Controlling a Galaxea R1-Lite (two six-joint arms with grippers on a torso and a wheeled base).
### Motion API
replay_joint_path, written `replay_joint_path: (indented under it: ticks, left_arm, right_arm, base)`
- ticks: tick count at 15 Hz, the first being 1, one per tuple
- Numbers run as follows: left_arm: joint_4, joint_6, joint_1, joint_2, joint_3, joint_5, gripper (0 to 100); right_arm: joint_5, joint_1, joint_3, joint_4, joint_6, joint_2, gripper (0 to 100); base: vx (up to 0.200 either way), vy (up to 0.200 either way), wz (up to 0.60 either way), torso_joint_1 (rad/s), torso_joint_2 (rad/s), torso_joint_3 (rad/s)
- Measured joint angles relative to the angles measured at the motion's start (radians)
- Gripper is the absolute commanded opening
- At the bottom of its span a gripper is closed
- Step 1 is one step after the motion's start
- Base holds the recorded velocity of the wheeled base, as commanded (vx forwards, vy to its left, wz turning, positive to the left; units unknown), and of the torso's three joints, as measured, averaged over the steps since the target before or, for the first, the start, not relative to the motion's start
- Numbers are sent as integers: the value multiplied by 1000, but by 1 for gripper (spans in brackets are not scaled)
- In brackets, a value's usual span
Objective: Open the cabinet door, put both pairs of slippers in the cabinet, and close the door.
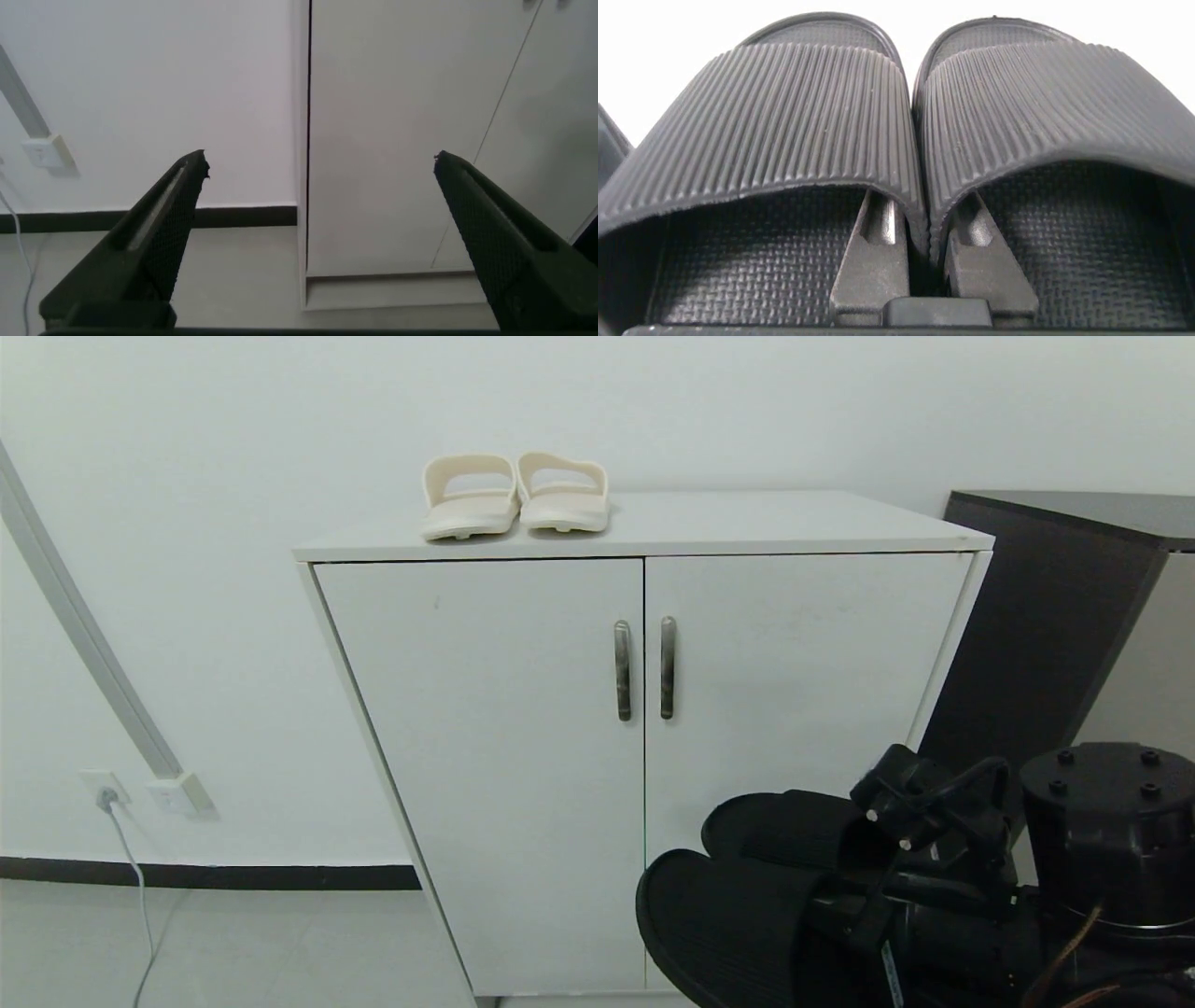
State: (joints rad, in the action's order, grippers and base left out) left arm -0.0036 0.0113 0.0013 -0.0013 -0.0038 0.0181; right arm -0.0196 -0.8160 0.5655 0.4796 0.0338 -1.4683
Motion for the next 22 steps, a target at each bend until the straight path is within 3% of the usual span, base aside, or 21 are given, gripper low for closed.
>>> replay_joint_path:
  ticks: [3, 4, 6, 7, 10, 12, 16, 22]
  left_arm:
    - [1, 5, 0, 3, -7, 0, 100]
    - [7, -7, 0, 6, -29, 1, 100]
    - [42, -57, -4, 46, -164, -8, 100]
    - [55, -66, -8, 88, -233, -22, 100]
    - [73, -48, -16, 238, -309, -141, 100]
    - [10, -44, -19, 343, -316, -225, 100]
    - [-160, -47, -47, 543, -316, -331, 100]
    - [-443, -104, -232, 831, -328, -339, 100]
  right_arm:
    - [0, -2, -10, 24, 0, 0, 0]
    - [0, -2, -13, 32, 0, -1, 0]
    - [-1, -2, -17, 33, -1, -4, 0]
    - [-1, -2, -18, 33, -1, -5, 0]
    - [-1, -3, -20, 44, -1, -6, 0]
    - [0, -9, -21, 46, -1, -7, 0]
    - [0, -19, -21, 46, -1, -7, 0]
    - [1, -21, -21, 46, -1, -8, 0]
  base:
    - [0, 0, 0, -10, 45, 50]
    - [0, 0, 0, 0, 0, 0]
    - [0, 0, 0, 0, 0, 0]
    - [0, 0, 0, 0, 0, 0]
    - [0, 0, 0, 0, 0, 0]
    - [0, 0, 0, 0, 0, 0]
    - [0, 0, 0, 0, 0, 0]
    - [0, 0, 0, 0, 0, 0]
